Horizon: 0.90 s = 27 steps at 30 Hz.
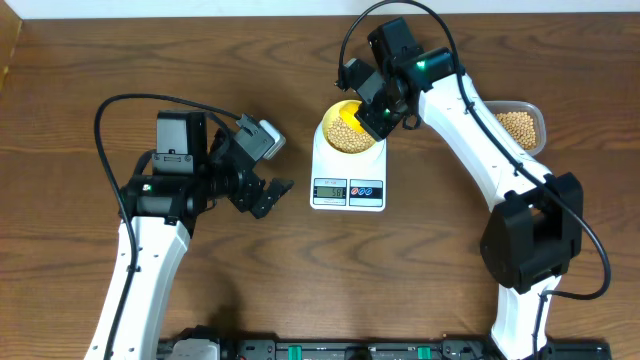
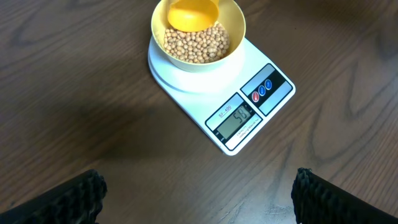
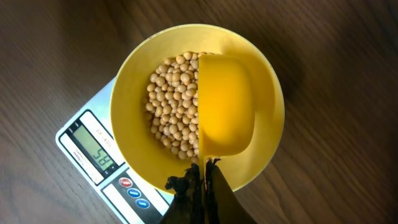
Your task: Scoop item into bowl and weigh 50g on scale
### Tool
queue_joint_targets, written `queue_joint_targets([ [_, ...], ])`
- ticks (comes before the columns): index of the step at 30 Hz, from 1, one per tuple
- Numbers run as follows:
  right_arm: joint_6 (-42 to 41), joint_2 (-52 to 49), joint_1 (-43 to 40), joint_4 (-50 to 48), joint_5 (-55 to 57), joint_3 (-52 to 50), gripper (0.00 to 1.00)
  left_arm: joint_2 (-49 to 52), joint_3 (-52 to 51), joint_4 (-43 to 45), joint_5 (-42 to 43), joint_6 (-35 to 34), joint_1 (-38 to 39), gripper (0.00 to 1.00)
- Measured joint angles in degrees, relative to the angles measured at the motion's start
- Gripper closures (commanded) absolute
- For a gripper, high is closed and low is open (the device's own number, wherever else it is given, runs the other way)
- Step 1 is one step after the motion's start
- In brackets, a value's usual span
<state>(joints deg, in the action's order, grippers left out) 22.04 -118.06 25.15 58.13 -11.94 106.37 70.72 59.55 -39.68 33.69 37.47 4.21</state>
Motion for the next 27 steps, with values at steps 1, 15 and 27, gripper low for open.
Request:
queue_joint_targets([
  [1, 0.00, 0.02, 0.00, 0.02, 0.00, 0.00, 0.99, 0.00, 0.00, 0.00, 0.00, 0.00, 0.00, 0.02],
  [15, 0.00, -1.25, 0.04, -0.55, 1.09, -0.04, 0.99, 0.00, 0.00, 0.00, 0.00, 0.02, 0.00, 0.02],
  [27, 0.00, -1.27, 1.25, -0.55, 1.07, -0.04, 0.99, 0.00, 0.00, 0.00, 0.00, 0.00, 0.00, 0.02],
])
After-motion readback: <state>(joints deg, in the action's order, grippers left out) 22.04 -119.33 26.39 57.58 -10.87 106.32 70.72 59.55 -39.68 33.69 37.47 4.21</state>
